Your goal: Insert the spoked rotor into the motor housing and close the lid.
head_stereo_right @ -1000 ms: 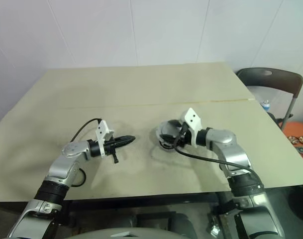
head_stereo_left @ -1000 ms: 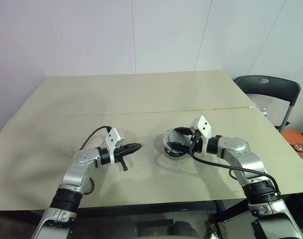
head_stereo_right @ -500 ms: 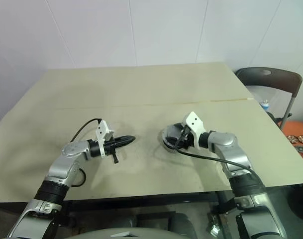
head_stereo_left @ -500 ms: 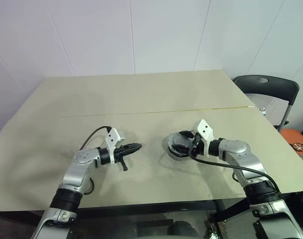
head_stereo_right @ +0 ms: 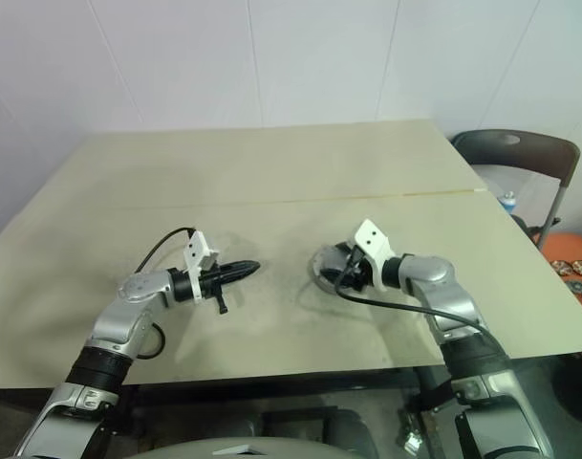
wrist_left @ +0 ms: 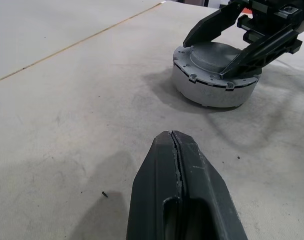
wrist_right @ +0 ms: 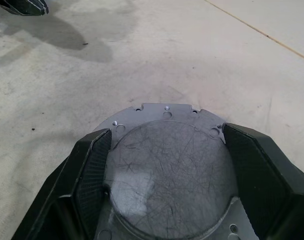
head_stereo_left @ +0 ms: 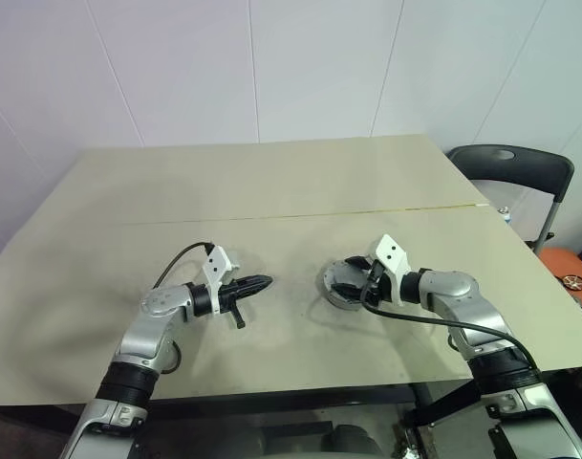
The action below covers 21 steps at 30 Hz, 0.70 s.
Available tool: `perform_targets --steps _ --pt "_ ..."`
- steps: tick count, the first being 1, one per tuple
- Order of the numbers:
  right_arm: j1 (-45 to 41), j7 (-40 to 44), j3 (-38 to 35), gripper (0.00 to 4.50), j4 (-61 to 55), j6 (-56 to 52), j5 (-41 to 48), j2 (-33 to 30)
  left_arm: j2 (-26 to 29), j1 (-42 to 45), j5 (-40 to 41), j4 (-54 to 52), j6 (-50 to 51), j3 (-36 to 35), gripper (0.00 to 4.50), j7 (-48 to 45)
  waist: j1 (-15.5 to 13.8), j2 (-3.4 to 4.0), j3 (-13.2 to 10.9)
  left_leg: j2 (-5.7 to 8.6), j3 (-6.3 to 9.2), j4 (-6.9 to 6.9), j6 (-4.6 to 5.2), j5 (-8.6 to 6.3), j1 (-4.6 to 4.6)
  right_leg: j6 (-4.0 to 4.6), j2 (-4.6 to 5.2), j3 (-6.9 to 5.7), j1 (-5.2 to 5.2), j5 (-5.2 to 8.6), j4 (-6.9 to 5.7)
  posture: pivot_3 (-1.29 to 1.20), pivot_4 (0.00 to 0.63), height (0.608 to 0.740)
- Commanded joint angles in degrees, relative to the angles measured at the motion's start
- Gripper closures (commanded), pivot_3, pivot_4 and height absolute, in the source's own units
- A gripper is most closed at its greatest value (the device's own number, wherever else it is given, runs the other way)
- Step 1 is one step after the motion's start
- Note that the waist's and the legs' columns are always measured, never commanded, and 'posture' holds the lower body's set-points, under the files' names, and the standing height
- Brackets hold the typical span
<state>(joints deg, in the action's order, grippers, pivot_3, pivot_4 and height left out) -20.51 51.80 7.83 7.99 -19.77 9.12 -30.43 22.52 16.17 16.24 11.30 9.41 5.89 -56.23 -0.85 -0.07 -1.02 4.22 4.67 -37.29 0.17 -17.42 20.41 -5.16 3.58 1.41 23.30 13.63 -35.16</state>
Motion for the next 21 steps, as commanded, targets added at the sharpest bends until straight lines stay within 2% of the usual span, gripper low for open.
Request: perform_targets --steps 1,21 --pt "-0.9 -0.8 0.5 1.29 0.8 0.5 -1.8 -0.8 0.3 0.6 0.2 -0.9 -0.9 -0.7 4.5 0.0 0.0 0.0 0.0 0.0 0.0 0.0 0.0 0.0 0.0 0.0 0.0 0.0 -0.01 0.0 0.0 0.0 0.0 0.74" --pt "-0.1 0.6 2.1 1.29 3.2 -5.0 -3.0 -2.6 0.0 0.3 0.2 -1.1 -1.0 -0.5 4.5 0.0 -0.3 -0.05 0.1 0.02 0.01 -0.12 0.0 0.0 -0.07 0.0 0.01 -0.02 -0.15 0.0 -0.04 0.0 0.0 0.74"
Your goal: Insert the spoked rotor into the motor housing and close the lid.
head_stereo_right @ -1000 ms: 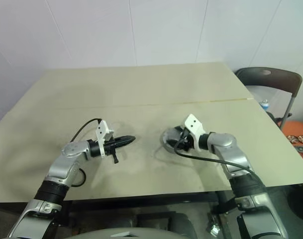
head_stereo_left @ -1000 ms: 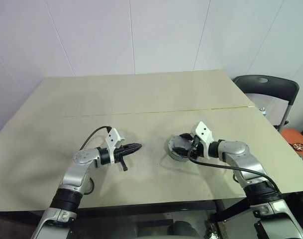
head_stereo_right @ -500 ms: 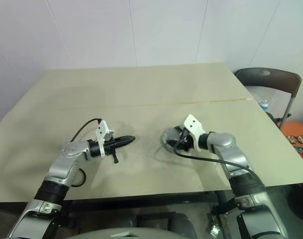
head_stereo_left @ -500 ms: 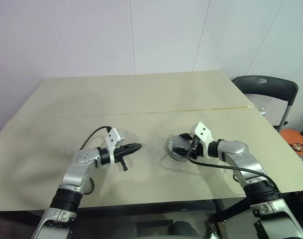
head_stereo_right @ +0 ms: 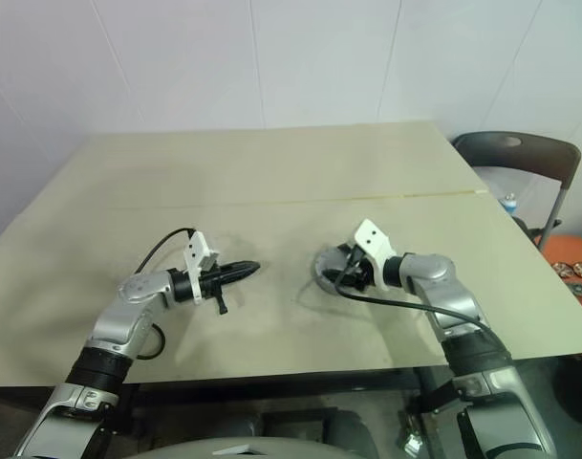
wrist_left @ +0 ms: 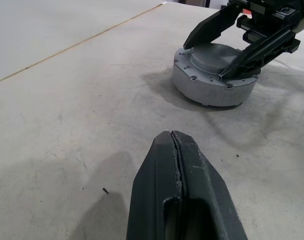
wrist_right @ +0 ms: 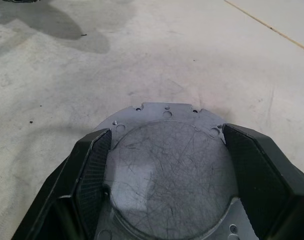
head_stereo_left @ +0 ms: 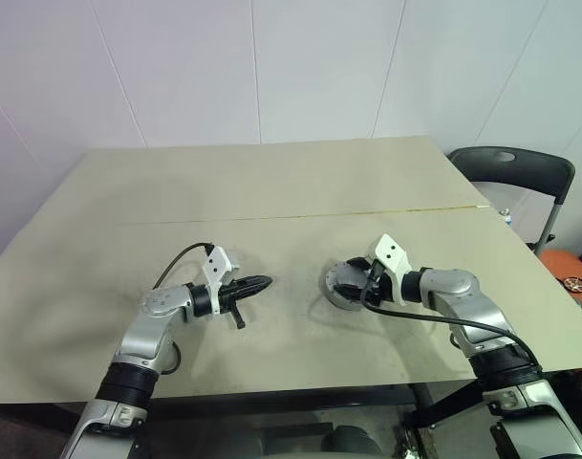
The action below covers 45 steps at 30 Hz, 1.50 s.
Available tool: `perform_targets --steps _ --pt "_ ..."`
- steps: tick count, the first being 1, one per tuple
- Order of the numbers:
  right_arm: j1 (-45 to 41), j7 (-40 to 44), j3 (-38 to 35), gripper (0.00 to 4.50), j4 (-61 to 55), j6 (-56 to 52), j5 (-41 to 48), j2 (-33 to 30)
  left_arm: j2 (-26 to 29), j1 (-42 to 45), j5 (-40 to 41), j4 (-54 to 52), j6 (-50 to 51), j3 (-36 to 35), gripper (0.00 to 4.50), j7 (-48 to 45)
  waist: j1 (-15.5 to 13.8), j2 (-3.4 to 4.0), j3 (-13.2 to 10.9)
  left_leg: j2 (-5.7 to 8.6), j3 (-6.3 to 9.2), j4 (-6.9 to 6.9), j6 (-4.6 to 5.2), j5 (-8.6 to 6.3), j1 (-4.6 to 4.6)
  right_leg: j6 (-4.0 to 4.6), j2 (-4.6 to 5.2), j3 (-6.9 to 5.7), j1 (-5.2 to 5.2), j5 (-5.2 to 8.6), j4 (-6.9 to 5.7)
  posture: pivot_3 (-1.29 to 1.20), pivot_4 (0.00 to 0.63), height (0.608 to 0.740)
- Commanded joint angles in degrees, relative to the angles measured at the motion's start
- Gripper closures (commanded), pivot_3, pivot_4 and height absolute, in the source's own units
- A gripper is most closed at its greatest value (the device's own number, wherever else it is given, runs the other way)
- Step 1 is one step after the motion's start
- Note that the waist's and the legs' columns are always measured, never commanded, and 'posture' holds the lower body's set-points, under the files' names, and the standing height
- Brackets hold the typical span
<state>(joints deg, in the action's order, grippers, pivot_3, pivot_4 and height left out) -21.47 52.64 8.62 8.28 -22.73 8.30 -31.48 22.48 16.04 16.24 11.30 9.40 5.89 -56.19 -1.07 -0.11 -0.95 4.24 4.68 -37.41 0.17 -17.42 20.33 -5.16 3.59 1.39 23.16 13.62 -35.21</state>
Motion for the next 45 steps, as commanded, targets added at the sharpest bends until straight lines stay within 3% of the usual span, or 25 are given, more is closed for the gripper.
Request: perform_targets --steps 1,11,17,24,32,40,44,45 --pt "0.8 -0.5 1.2 1.29 3.3 -1.9 -2.1 -1.5 0.0 0.5 0.2 -1.1 -1.0 -0.5 4.5 0.0 -0.1 -0.03 0.0 0.0 0.0 0.0 0.0 0.0 0.0 0.0 0.0 0.0 -0.01 0.0 0.0 0.0 0.0 0.74" --pt "1.2 -0.4 1.9 1.29 4.1 -1.8 -2.2 -1.0 -2.4 3.3 0.6 1.2 -1.2 0.3 4.5 -0.3 -1.3 -0.08 0.1 -0.02 0.0 -0.07 0.0 0.0 -0.33 0.02 -0.02 0.0 -0.34 0.01 -0.02 0.0 0.0 0.74" --pt "1.3 -0.9 2.4 1.29 3.2 -2.1 -1.9 -0.4 -10.6 16.8 -4.9 20.4 -7.8 4.9 4.5 -2.3 -1.3 -0.15 0.1 0.0 0.04 -0.32 0.02 -0.01 -0.78 0.15 -0.06 -0.14 -0.99 0.12 0.03 0.0 0.0 0.74" --pt "4.0 -2.4 1.7 1.29 -0.6 -3.4 -1.1 -0.2 -18.7 27.7 -9.4 39.4 -16.1 7.6 4.5 -5.3 -1.2 -0.18 0.1 0.01 0.02 -0.33 0.16 -0.09 -0.69 -0.12 -0.11 -0.14 -0.87 0.05 0.04 0.0 0.0 0.74" --pt "6.5 -4.4 1.0 1.29 -4.7 -5.2 -0.4 0.3 -21.4 31.4 -18.2 50.7 -24.5 10.6 4.5 -0.8 -1.5 -0.25 0.1 0.03 0.09 -0.37 0.2 -0.12 -0.52 -0.14 -0.03 -0.16 -0.79 0.06 0.08 0.0 0.0 0.74" --pt "6.8 -4.4 1.0 1.29 -5.8 -5.9 0.4 0.6 -23.2 30.4 -21.0 52.7 -26.8 11.3 4.5 -0.5 -1.5 -0.35 0.2 0.1 0.11 -0.4 0.27 -0.16 -0.55 -0.26 -0.02 -0.19 -0.87 0.12 0.09 0.0 0.0 0.74" --pt "6.6 -3.9 0.7 0.01 -6.1 -6.9 1.6 0.9 -23.2 28.8 -20.8 51.7 -26.6 11.1 4.5 -1.9 -1.4 -0.39 0.2 0.09 0.11 -0.4 0.31 -0.19 -0.57 -0.28 -0.01 -0.22 -0.88 0.14 0.09 0.0 0.0 0.74" --pt "6.4 -3.7 0.5 0.01 -6.0 -7.3 2.1 1.1 -23.0 28.6 -20.6 51.3 -26.2 11.1 4.5 -2.5 -1.4 -0.4 0.2 0.09 0.12 -0.4 0.32 -0.19 -0.57 -0.28 0.0 -0.22 -0.88 0.14 0.09 0.0 0.0 0.74"
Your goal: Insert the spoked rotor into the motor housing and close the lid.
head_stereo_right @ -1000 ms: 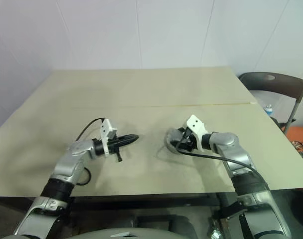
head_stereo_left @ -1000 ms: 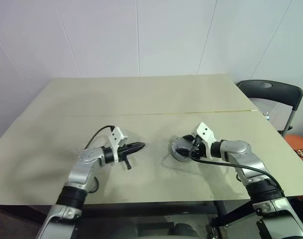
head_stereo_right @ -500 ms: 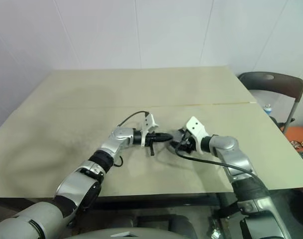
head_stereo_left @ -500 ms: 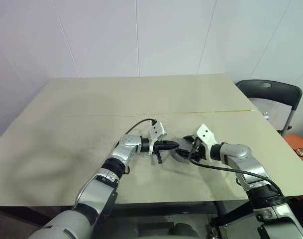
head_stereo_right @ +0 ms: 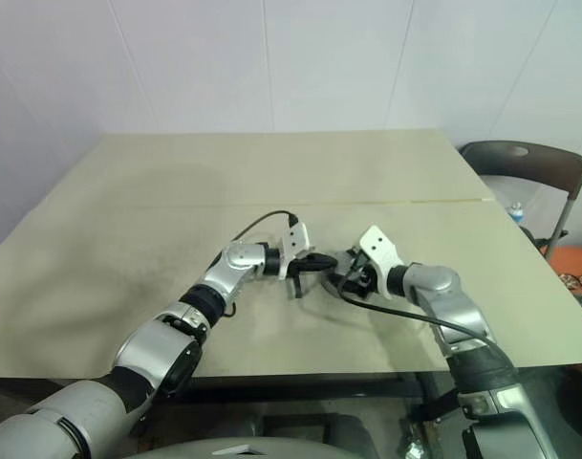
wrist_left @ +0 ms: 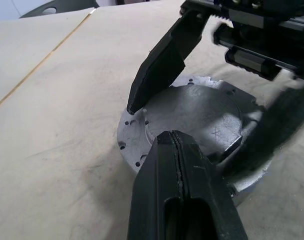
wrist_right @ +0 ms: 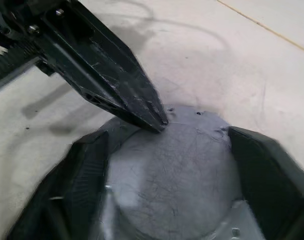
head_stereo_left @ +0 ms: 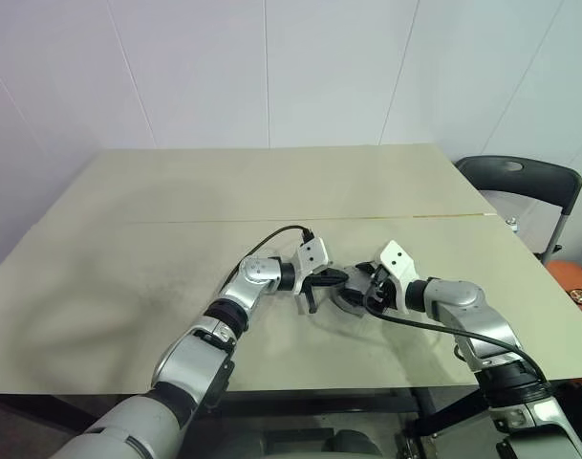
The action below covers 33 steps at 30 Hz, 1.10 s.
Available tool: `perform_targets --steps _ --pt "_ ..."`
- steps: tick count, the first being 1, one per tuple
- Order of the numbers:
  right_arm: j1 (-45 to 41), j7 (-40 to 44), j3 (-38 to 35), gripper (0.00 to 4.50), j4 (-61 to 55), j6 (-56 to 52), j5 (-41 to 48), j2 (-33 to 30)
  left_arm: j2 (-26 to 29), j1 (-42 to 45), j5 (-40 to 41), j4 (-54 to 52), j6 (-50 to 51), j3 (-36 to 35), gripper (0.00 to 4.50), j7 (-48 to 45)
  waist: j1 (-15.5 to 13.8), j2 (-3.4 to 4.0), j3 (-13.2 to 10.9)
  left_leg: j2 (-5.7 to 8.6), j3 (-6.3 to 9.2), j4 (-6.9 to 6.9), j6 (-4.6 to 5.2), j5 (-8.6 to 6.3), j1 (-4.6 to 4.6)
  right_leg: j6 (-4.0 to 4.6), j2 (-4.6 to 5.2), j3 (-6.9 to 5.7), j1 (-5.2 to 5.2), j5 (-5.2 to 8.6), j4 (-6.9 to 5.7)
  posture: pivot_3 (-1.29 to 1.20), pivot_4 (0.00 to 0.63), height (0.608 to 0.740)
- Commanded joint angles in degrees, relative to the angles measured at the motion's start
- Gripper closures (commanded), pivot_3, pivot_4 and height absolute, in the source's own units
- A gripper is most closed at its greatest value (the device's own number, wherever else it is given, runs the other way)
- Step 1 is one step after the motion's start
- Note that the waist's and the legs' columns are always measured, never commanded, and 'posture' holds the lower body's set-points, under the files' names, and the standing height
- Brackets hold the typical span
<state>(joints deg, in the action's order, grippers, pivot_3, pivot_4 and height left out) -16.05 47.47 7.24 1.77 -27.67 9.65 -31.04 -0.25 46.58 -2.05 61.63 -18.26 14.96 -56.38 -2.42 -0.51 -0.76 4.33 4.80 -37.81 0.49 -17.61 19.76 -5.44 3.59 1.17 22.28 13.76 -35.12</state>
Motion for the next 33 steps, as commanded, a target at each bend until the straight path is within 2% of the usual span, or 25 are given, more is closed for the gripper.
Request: perform_targets --steps 1,7,14,21,28,33 --pt "0.9 1.9 1.7 0.01 0.6 -2.5 1.3 0.8 -0.2 -2.1 -2.1 0.6 1.8 2.0 4.5 -3.0 0.0 0.0 0.0 0.0 0.0 0.0 0.0 0.0 0.0 0.0 0.0 0.0 0.0 0.0 0.0 0.0 0.0 0.74" --pt "0.8 5.0 -2.8 0.01 -1.9 -6.7 9.7 3.3 1.0 -3.7 -1.1 -2.5 4.5 1.5 4.5 -5.9 0.1 0.0 0.0 -0.03 0.01 0.04 0.01 -0.01 0.01 -0.01 0.0 0.0 0.04 0.01 0.0 0.0 0.0 0.74" --pt "1.7 6.6 -9.8 0.01 2.1 -10.2 14.7 1.2 2.2 -7.3 -0.3 -7.5 6.5 1.7 4.5 -7.0 0.0 0.01 0.0 -0.04 0.0 0.35 0.01 -0.01 0.02 0.01 0.02 0.09 0.17 0.02 0.08 0.0 0.0 0.74" --pt "2.1 6.6 -11.5 0.01 8.8 -8.9 13.4 -1.5 2.5 -9.5 0.6 -10.5 8.3 1.3 4.5 -6.5 -0.1 -0.04 0.0 0.0 -0.02 0.34 0.0 -0.02 -0.05 0.01 0.09 0.11 0.04 0.02 0.15 0.0 0.0 0.74" --pt "0.3 5.1 -12.5 0.01 8.9 -8.8 14.8 0.2 2.5 -10.1 0.9 -11.5 8.9 1.3 4.5 -6.1 0.0 0.06 0.0 -0.03 -0.03 0.32 0.0 -0.01 -0.2 -0.02 0.03 0.12 -0.05 0.03 0.03 0.0 0.0 0.74" --pt "-0.8 4.9 -16.7 0.01 10.9 -11.0 18.5 0.2 2.8 -10.7 1.1 -12.5 9.2 1.2 4.5 -5.8 0.0 0.07 0.0 0.0 -0.03 0.23 0.0 0.0 -0.16 -0.02 0.06 0.11 -0.06 0.03 0.02 0.0 0.0 0.74"
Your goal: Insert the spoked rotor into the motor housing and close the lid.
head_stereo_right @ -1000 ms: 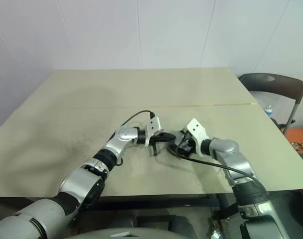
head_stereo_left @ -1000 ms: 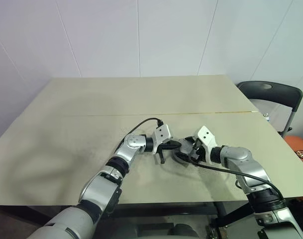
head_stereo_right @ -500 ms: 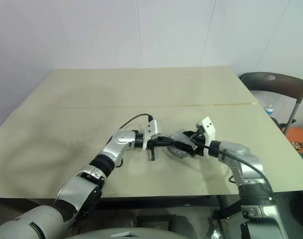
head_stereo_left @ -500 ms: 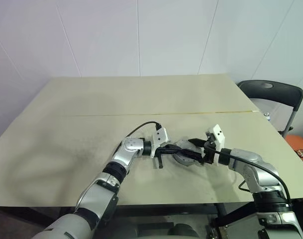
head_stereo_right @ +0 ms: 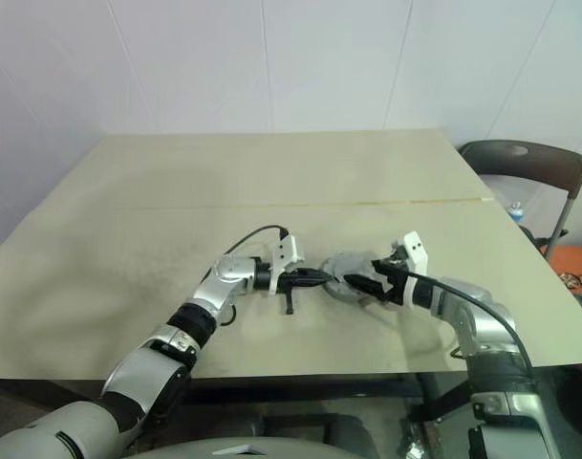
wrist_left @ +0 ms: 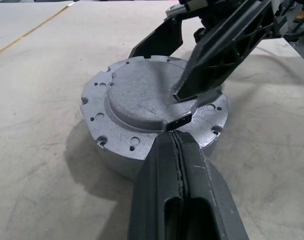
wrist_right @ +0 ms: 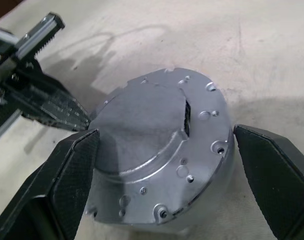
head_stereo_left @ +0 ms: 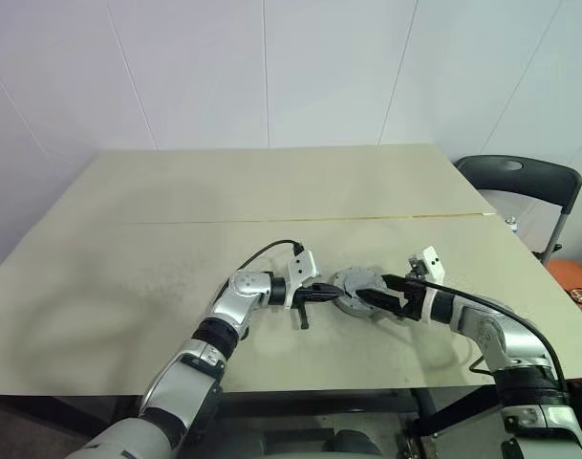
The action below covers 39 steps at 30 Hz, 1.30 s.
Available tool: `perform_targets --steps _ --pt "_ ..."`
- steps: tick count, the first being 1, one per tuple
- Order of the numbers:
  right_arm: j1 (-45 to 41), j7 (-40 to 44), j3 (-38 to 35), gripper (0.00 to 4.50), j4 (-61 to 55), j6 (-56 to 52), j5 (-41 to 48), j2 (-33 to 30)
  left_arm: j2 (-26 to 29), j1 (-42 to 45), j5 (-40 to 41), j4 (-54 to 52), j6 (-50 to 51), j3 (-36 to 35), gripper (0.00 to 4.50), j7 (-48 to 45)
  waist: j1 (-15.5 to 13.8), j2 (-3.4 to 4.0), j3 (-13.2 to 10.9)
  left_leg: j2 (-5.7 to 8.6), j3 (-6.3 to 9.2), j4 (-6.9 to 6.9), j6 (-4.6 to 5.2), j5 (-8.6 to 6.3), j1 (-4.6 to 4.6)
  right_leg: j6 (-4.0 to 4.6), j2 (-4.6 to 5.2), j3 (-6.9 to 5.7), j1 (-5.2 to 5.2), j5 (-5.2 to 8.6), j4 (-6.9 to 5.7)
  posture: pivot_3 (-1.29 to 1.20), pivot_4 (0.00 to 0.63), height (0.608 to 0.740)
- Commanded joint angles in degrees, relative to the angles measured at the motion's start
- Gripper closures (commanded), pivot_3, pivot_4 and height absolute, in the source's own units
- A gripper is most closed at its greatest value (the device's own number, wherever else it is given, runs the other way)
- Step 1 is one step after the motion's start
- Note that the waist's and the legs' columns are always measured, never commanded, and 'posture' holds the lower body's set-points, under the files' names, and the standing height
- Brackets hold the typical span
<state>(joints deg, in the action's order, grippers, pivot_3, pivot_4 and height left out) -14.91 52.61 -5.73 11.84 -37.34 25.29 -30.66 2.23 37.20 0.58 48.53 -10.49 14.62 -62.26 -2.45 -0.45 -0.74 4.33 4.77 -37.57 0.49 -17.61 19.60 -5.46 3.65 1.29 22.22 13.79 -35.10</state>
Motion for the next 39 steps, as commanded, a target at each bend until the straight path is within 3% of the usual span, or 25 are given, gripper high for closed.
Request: perform_targets --steps 1,10,13,15,18,21,25,34,39 --pt "-2.1 -0.1 -4.4 0.01 1.3 -2.0 3.6 -0.3 0.4 -1.4 -1.5 0.4 1.4 1.5 4.5 0.2 0.0 0.01 0.0 0.0 0.0 0.0 0.0 0.0 0.01 0.0 0.01 0.0 0.01 0.0 0.0 0.0 0.0 0.74" --pt "2.0 7.8 -5.7 0.01 1.7 -14.1 11.1 -4.8 -0.1 -1.5 -1.3 -0.2 0.9 1.5 4.5 0.7 -0.2 0.02 0.0 0.0 0.02 -0.01 0.01 -0.01 0.18 0.01 0.02 0.01 0.13 0.0 0.05 0.0 0.0 0.74" --pt "2.3 5.8 -2.6 0.01 0.3 -19.2 10.4 -4.8 -0.3 -1.4 -1.3 -0.2 0.6 1.5 4.5 1.0 0.0 0.08 0.0 -0.01 0.01 -0.08 0.01 -0.01 0.31 0.01 0.03 0.02 0.25 0.0 0.02 0.0 0.0 0.74" --pt "0.4 0.7 -2.2 0.01 -2.8 -23.5 12.3 0.3 -0.5 -1.3 -1.3 -0.3 0.4 1.5 4.5 1.2 0.2 0.01 0.0 -0.03 0.02 -0.15 0.0 -0.01 0.33 0.01 0.02 0.01 0.26 0.0 -0.03 0.0 0.0 0.74" --pt "-2.3 -6.5 -5.0 0.62 -6.4 -27.5 15.4 8.2 -0.6 -1.1 -1.4 -0.1 0.1 1.6 4.5 1.6 0.2 -0.06 0.0 -0.2 0.06 -0.22 -0.01 -0.01 0.32 0.01 -0.13 0.0 0.26 0.0 -0.07 0.0 0.0 0.74" --pt "-3.6 -12.4 -7.8 1.53 -10.7 -28.9 18.0 16.1 -0.4 -1.1 -1.3 0.1 -0.1 1.4 4.5 2.1 0.2 0.0 0.0 -0.18 0.07 -0.32 -0.01 -0.01 0.42 0.01 -0.13 -0.01 0.36 -0.01 -0.18 0.0 0.0 0.74" --pt "-2.6 -14.0 -7.5 2.7 -10.3 -28.2 15.8 18.1 0.1 -1.1 -1.5 0.2 -0.4 1.1 4.5 2.3 0.2 0.06 0.0 -0.1 0.03 -0.44 -0.03 0.01 0.75 0.01 -0.08 0.04 0.7 -0.04 -0.32 0.0 0.0 0.74" --pt "-3.2 -12.4 -7.2 2.72 -6.9 -22.9 13.9 17.2 0.7 -1.2 -0.8 -0.6 -0.6 0.2 4.5 2.4 0.3 0.08 0.0 -0.08 -0.01 -0.44 -0.03 0.01 0.74 0.03 -0.09 0.07 0.74 -0.04 -0.37 0.0 0.0 0.74" --pt "-3.0 -9.6 -8.3 2.72 -7.6 -22.1 16.6 17.5 0.3 -1.2 9.1 -7.8 6.7 -7.4 4.5 1.7 0.4 0.25 -0.2 -0.08 -0.02 -0.45 -0.02 0.02 0.86 0.02 -0.1 0.07 0.88 -0.05 -0.42 0.0 0.0 0.74"
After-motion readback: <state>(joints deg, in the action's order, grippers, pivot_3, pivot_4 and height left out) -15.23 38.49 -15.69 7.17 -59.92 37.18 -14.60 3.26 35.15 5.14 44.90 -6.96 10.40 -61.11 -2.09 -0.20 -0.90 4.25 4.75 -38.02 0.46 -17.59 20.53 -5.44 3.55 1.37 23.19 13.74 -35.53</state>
